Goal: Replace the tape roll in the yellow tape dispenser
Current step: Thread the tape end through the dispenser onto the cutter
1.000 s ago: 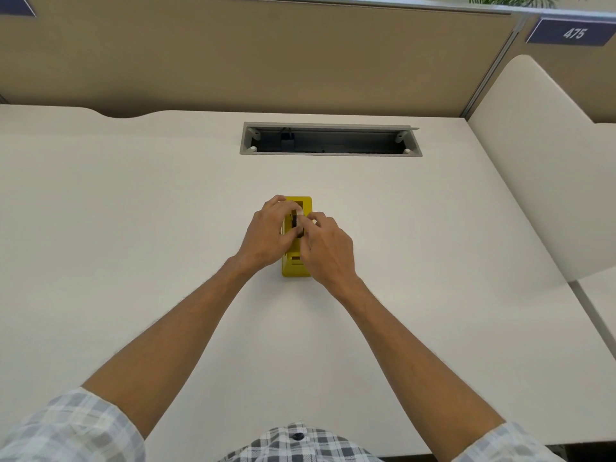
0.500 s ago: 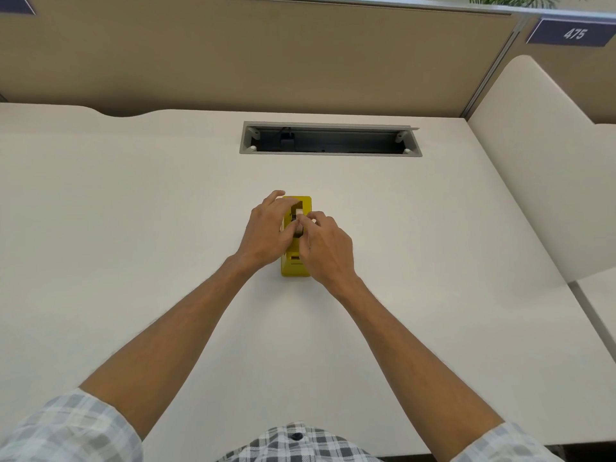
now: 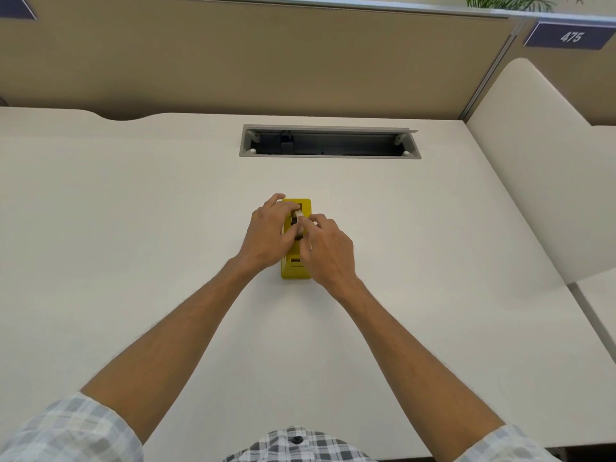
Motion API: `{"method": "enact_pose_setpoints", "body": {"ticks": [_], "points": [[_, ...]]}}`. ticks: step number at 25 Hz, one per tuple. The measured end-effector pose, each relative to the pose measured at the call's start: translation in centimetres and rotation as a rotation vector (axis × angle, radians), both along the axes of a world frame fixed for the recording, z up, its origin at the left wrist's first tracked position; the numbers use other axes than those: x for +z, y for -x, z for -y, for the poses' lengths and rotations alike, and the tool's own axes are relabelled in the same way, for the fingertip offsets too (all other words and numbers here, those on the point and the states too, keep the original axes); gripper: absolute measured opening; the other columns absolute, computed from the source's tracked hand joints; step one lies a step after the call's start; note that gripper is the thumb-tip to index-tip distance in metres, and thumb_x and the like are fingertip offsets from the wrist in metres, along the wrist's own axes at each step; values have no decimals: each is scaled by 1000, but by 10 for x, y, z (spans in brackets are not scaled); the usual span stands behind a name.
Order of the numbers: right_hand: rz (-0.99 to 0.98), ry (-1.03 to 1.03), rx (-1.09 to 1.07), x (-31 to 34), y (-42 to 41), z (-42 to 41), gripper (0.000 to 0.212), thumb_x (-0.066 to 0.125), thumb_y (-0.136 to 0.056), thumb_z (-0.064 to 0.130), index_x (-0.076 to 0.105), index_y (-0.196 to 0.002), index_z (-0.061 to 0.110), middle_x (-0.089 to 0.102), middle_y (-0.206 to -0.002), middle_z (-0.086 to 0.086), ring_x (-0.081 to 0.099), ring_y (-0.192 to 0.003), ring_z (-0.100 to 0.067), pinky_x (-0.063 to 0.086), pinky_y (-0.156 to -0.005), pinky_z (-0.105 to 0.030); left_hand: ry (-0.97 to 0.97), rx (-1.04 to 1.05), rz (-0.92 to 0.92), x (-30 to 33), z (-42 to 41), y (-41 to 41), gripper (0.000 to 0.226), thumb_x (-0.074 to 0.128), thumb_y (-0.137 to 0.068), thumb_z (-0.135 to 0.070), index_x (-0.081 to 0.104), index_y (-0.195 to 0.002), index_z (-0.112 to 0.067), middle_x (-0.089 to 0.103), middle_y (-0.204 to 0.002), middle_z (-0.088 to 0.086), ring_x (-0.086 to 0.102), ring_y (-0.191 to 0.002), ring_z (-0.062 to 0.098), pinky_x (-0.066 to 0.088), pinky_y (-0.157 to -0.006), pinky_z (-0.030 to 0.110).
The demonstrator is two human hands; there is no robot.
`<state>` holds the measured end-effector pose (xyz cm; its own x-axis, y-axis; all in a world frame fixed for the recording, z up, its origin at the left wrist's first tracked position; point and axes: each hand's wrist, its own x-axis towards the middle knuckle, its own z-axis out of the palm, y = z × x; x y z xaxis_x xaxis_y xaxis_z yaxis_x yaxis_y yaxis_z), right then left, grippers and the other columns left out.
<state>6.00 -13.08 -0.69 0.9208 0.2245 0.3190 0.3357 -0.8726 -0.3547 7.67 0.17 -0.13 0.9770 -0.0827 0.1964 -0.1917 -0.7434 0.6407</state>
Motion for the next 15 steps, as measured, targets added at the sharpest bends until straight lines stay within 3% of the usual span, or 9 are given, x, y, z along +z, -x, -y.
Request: {"method": "enact_pose_setpoints", "body": {"ticks": [3,7,11,13,15], "points": [[2,-13,1,1,0,1,30,51,-89,11,63,-117,13,66,-108,-7,61,-85,-28,40,-57,-30,-67,-29,-32,-4,-1,-3,35,51,-96,-22,54,-128,-11,55,-137,4,31,-140,21,30,-109,48],[-5,4,-5,1,-1,1,30,49,-91,12,61,-119,14,66,-109,-7,61,-86,-28,39,-57,-30,-20,-43,-12,-7,-2,-2,27,58,-92,-19,62,-118,-14,63,-125,2,42,-132,22,36,-107,49],[-21,18,-3,1,-2,1,32,47,-92,13,60,-122,15,65,-112,-7,61,-90,-27,43,-60,-33,39,-62,33,-4,-4,-1,26,68,-83,-11,66,-109,-11,66,-117,4,47,-126,20,41,-104,39],[-28,18,1,2,-2,2,32,47,-93,14,60,-123,15,65,-113,-7,61,-90,-27,44,-61,-33,58,-46,21,-4,-2,-1,30,68,-85,-13,64,-114,-9,64,-122,7,44,-130,21,35,-104,31],[-32,7,1,3,-2,2,31,47,-93,14,60,-121,14,65,-113,-8,61,-90,-27,43,-61,-32,52,-22,-17,-6,-1,-2,37,64,-89,-21,57,-124,-11,57,-131,8,42,-131,23,34,-106,35]]}}
